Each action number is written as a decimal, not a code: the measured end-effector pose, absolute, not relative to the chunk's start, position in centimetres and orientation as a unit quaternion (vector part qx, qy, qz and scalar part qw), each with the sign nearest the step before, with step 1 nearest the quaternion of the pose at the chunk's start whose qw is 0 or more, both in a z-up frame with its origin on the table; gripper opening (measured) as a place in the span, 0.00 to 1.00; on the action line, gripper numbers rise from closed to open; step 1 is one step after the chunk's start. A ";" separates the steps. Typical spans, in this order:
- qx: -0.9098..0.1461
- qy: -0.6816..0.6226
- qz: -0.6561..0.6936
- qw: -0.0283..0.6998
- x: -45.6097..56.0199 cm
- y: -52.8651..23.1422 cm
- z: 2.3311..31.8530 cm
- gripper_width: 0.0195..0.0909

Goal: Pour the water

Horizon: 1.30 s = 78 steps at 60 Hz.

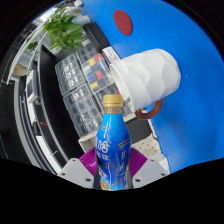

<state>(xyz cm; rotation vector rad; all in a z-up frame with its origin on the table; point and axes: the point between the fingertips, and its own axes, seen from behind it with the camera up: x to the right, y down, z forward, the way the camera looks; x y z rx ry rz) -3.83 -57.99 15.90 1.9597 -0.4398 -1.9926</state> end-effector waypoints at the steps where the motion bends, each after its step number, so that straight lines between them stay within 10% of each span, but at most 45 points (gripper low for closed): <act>1: 0.685 -0.153 -0.695 0.156 -3.8 -58.0 15.9 0.27; 17: 0.717 -0.068 -0.687 0.096 -3.6 -58.8 15.9 0.27; 44: 0.596 0.415 -0.490 -0.482 -3.7 -45.1 25.1 0.27; 78: 0.624 0.469 -0.323 -0.536 -2.1 -28.7 8.8 0.29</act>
